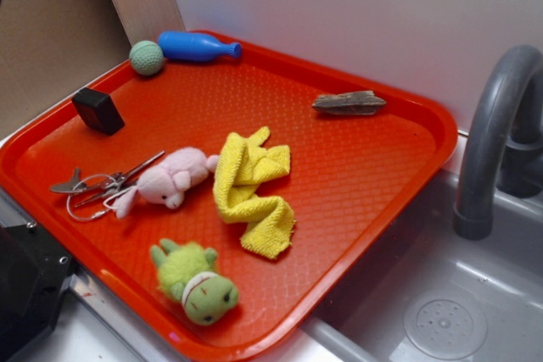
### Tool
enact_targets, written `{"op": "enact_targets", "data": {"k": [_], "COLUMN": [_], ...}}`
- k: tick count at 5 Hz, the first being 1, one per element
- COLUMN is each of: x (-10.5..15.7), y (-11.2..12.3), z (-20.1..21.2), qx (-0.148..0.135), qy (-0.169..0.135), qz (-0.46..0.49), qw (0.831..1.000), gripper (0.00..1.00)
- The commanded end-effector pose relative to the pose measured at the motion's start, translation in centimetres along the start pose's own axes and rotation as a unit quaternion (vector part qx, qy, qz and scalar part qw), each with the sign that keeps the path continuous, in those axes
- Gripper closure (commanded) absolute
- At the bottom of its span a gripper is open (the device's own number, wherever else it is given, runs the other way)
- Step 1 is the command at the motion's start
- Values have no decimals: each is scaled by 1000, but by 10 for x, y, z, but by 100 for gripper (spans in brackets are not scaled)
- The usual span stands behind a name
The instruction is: Grab the black box.
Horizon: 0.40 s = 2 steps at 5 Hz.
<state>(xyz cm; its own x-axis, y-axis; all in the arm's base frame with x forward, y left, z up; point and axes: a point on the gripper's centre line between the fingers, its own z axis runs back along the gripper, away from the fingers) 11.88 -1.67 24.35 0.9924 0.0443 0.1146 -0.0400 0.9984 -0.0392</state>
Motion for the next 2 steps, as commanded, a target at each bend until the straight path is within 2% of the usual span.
{"op": "enact_targets", "data": {"k": [1, 2], "x": [0, 37], "y": [0, 29], "z": [0, -19], "qx": [0, 13], "qy": [0, -2], "qz": [0, 63], "qw": [1000, 998], "gripper": [0, 0]}}
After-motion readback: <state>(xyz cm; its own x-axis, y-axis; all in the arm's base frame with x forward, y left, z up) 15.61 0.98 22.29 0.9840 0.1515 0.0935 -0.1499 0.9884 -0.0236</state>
